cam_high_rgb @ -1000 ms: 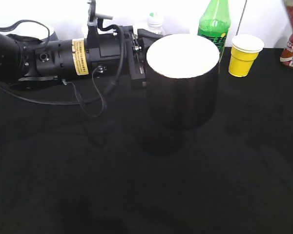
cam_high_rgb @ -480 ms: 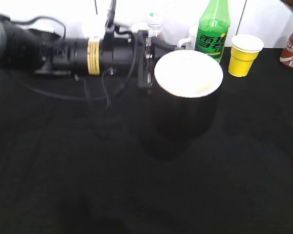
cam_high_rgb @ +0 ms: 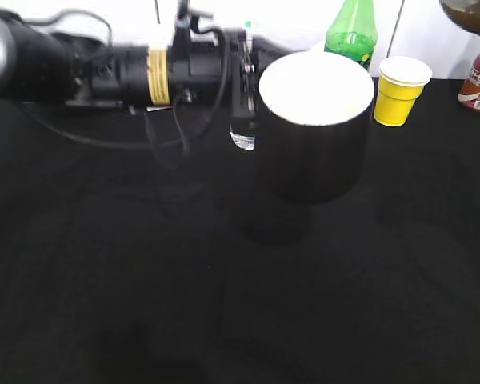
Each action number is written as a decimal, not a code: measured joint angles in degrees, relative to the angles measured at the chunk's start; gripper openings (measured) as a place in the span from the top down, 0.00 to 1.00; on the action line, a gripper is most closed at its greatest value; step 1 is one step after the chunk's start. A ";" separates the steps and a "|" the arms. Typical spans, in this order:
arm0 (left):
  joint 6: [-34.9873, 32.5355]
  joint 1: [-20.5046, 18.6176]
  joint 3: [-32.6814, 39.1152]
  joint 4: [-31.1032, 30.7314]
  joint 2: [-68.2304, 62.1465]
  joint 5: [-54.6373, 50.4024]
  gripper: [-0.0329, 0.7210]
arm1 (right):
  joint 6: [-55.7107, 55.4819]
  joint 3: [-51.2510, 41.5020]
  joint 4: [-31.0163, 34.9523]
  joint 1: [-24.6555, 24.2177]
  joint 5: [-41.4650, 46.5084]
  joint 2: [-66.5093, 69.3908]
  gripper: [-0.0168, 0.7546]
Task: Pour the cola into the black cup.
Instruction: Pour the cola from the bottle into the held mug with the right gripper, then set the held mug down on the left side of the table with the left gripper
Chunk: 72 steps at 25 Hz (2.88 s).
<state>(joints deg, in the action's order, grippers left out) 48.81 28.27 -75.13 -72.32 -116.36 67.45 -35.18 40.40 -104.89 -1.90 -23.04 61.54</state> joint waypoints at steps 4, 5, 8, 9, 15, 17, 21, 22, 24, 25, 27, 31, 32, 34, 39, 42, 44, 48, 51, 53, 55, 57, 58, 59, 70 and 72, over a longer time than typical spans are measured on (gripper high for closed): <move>0.14 0.07 -0.06 2.09 -1.68 -0.32 0.90 | 0.25 0.00 0.00 0.00 0.05 0.00 0.49; 0.19 0.67 -0.96 1.59 -1.68 -0.38 0.90 | 0.25 0.00 0.00 0.00 0.05 0.00 0.49; 2.34 2.62 -5.02 -0.37 -1.68 -0.26 0.90 | 0.25 0.00 0.00 0.00 0.05 0.00 0.49; 3.17 3.21 -6.11 -1.49 -1.68 -0.02 0.90 | 0.38 0.00 0.00 0.00 0.11 0.00 0.49; 5.76 3.34 -6.52 -3.49 -4.73 -0.57 0.90 | 7.30 0.00 0.00 0.00 1.77 0.00 0.49; 5.82 3.34 -6.52 -3.30 -6.15 -1.07 0.90 | 9.91 0.00 0.00 0.00 2.15 0.00 0.49; 5.95 3.14 -6.52 -3.19 -6.16 -1.07 0.90 | 18.00 0.00 0.00 0.00 3.92 0.00 0.49; 5.95 3.14 -6.52 -3.19 -6.16 -1.07 0.90 | 19.43 0.00 0.00 0.00 4.06 0.00 0.49; 5.96 3.14 -6.52 -3.19 -6.16 -1.07 0.90 | 20.87 0.00 0.00 0.00 4.12 0.00 0.49; 5.96 3.14 -6.52 -3.14 -6.16 -1.07 0.90 | 21.49 0.00 0.00 0.00 4.12 0.00 0.49; 5.96 3.14 -6.52 -3.05 -6.16 -1.07 0.90 | 22.68 0.00 0.00 1.01 4.71 0.00 0.49; 6.13 3.10 -6.52 -3.23 -6.20 -1.07 0.90 | 25.75 0.00 0.06 9.75 14.33 3.37 0.49; 6.50 2.87 -6.52 -3.41 -6.20 -1.07 0.90 | 25.93 0.00 0.52 10.20 15.35 4.04 0.50; 6.93 1.85 -6.52 -3.68 -6.20 -0.95 0.90 | 25.95 0.00 1.13 10.20 16.78 4.07 0.50; 7.05 0.77 -6.52 -4.50 -6.21 -0.72 0.90 | 25.95 0.00 1.43 10.20 17.43 4.07 0.50; 7.25 0.77 -6.52 -5.85 -6.21 -0.66 0.90 | 25.95 0.00 1.44 10.20 17.45 4.07 0.50; 7.51 0.77 -6.52 -6.08 -6.21 -0.66 0.90 | 25.95 0.02 1.44 10.20 17.45 4.07 0.50; 7.70 0.77 -6.52 -6.33 -6.26 -0.66 0.90 | 26.00 0.02 1.49 10.20 17.45 4.07 0.50; 7.70 0.77 -6.52 -6.33 -6.26 -0.66 0.90 | 26.00 0.12 1.55 10.20 17.45 4.07 0.50; 7.70 0.77 -6.52 -6.39 -6.26 -0.66 0.90 | 25.94 0.12 1.71 10.20 17.45 4.07 0.50; 7.70 0.77 -6.52 -6.49 -6.45 -0.66 0.90 | 24.29 0.12 1.89 10.20 17.38 4.07 0.50; 7.70 0.77 -6.52 -6.63 -6.70 -0.71 0.90 | 23.80 0.12 5.55 10.20 16.48 4.07 0.50; 7.70 0.77 -6.52 -6.63 -6.70 -0.78 0.90 | 23.73 0.12 7.45 10.20 16.12 4.07 0.50; 7.70 0.77 -6.52 -6.63 -6.70 -0.78 0.90 | 23.59 0.12 8.16 10.20 16.00 4.07 0.50; 10.63 -2.72 -6.52 -7.30 -5.30 -3.48 0.90 | -13.50 0.35 64.59 10.20 1.24 3.80 0.50; 12.88 -6.16 -6.34 -8.26 -1.34 -5.23 0.90 | -16.52 -0.17 65.81 10.20 3.09 2.35 0.50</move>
<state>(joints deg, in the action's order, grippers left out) 61.69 22.11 -81.47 -80.58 -117.70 62.22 -51.70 40.23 -39.08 8.30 -19.95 63.90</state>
